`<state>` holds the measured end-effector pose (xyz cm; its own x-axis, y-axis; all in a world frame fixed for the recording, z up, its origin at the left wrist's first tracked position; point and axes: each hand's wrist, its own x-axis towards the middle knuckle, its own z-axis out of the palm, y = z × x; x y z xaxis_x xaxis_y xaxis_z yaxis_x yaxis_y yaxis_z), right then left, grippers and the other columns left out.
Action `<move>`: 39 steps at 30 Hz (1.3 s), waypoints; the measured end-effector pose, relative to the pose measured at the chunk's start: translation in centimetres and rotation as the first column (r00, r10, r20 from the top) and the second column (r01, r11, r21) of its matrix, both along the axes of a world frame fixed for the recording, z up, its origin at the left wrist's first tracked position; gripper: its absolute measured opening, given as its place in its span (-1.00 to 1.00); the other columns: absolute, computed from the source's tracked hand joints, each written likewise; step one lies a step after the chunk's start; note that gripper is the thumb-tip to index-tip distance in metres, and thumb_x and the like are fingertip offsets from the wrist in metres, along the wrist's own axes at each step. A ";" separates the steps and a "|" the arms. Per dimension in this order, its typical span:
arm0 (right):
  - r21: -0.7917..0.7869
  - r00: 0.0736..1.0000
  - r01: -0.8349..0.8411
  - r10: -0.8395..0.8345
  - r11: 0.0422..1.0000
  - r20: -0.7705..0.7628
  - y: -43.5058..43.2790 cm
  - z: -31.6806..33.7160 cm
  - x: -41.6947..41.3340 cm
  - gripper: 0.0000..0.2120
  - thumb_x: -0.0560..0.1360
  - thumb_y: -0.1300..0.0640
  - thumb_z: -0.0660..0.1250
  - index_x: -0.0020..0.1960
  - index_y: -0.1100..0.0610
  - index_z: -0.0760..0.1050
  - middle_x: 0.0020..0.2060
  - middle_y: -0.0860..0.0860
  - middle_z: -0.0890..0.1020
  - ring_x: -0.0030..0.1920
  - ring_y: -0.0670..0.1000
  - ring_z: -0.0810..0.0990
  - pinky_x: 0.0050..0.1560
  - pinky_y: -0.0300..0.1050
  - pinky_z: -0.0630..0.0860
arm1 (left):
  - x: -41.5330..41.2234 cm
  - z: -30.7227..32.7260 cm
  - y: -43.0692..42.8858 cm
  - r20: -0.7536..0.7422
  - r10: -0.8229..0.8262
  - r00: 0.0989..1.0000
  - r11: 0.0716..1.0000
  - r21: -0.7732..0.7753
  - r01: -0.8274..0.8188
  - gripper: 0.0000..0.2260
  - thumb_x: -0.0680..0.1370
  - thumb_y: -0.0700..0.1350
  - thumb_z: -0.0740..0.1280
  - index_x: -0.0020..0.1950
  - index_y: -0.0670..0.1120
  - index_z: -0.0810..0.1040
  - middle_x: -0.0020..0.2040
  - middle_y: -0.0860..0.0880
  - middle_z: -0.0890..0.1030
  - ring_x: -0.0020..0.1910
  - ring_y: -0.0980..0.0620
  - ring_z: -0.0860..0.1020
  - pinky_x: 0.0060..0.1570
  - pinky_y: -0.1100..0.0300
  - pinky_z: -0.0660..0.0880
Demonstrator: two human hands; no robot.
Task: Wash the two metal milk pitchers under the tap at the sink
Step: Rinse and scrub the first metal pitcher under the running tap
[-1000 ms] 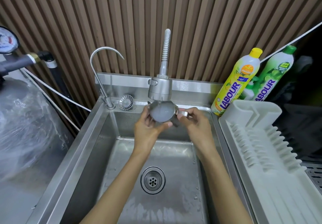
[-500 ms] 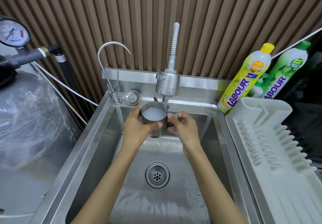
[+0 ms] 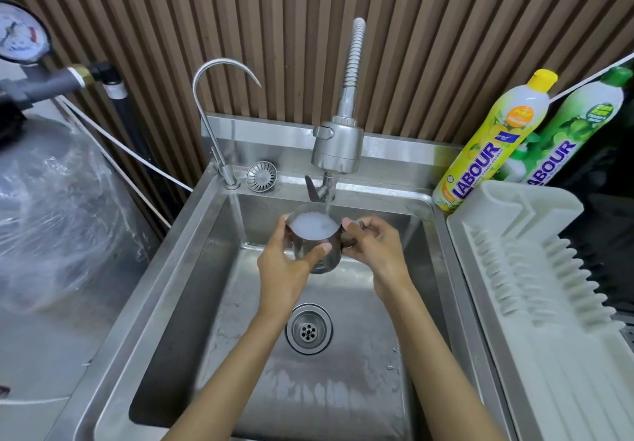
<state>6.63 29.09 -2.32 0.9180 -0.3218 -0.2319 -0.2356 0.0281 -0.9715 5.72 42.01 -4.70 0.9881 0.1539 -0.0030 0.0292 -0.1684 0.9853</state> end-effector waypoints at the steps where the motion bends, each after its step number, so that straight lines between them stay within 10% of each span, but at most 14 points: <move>1: -0.025 1.000 0.002 -0.002 1.000 -0.005 -0.1 0.0 0.1 -0.82 0.45 0.17 0.41 -0.26 0.17 0.44 -0.30 0.13 0.58 -0.22 0.10 0.58 0.03 0.19 0.59 | 0.1 -0.2 0.0 -0.012 -0.019 1.000 0.999 -0.031 0.019 -0.47 0.32 -0.13 0.55 0.25 -0.07 0.48 0.05 0.01 0.63 0.07 0.10 0.57 -0.13 0.57 0.37; 7: -0.444 1.000 0.013 -0.001 0.896 0.026 0.3 0.3 0.6 -0.83 0.42 0.11 0.43 -0.26 0.11 0.47 -0.18 0.10 0.66 -0.07 0.15 0.62 0.07 0.09 0.52 | 1.6 -1.2 1.0 -0.247 -0.254 0.935 0.954 -0.220 0.201 -0.64 0.44 -0.32 0.40 0.19 -0.05 0.49 -0.02 0.05 0.62 0.02 0.11 0.55 -0.06 0.39 0.46; 12: -0.820 0.990 -0.072 0.144 0.567 0.012 1.8 0.2 1.3 -0.83 0.53 0.15 0.27 0.03 0.24 0.47 -0.06 0.18 0.63 -0.02 0.23 0.56 -0.15 -0.10 0.29 | 4.2 -2.7 1.3 -0.473 -0.312 0.824 0.920 -0.366 0.139 -0.72 0.52 -0.45 0.13 0.19 -0.31 0.44 0.10 -0.21 0.53 -0.06 -0.03 0.55 -0.01 0.28 0.50; 19: -0.951 0.962 -0.131 0.269 0.281 -0.053 3.1 -1.1 3.2 -0.73 0.52 0.32 0.20 0.21 0.33 0.40 0.08 0.27 0.56 0.15 0.25 0.48 0.10 0.01 0.39 | 6.5 -4.5 0.7 -0.579 -0.182 0.795 0.983 -0.088 0.161 -0.78 0.52 -0.34 0.19 0.15 -0.19 0.42 -0.13 -0.10 0.44 -0.29 0.04 0.35 -0.29 0.19 0.30; 28: -0.961 0.953 -0.098 0.301 0.259 -0.016 3.0 -2.6 3.7 -0.65 0.47 0.44 0.22 0.25 0.35 0.38 0.13 0.26 0.48 0.17 0.24 0.51 -0.19 0.04 0.47 | 7.0 -4.9 1.2 -0.594 -0.223 0.773 0.974 -0.107 0.199 -0.88 0.53 -0.29 0.25 0.03 -0.12 0.45 -0.01 -0.09 0.42 -0.03 -0.04 0.34 -0.15 0.22 0.32; 34: -0.961 0.904 0.084 0.385 0.265 0.185 2.1 -3.1 3.8 -0.60 0.06 0.62 0.38 -0.15 0.35 0.52 -0.18 0.27 0.59 -0.18 0.31 0.64 -0.55 -0.12 0.45 | 6.5 -4.3 0.1 -0.588 -0.339 0.735 0.940 -0.183 0.288 -0.84 0.55 -0.26 0.27 0.10 -0.09 0.44 0.09 -0.09 0.48 0.06 -0.01 0.42 0.08 0.16 0.36; 39: -0.911 0.907 0.096 0.342 0.401 0.247 -0.1 -2.9 3.9 -0.89 0.35 0.47 0.30 -0.16 0.33 0.46 -0.05 0.21 0.53 -0.20 0.25 0.54 -0.40 -0.08 0.38 | 5.9 -3.7 -0.5 -0.554 -0.392 0.735 0.920 -0.240 0.310 -0.84 0.52 -0.29 0.29 0.03 -0.06 0.47 0.01 -0.07 0.50 0.02 0.02 0.46 0.03 0.19 0.38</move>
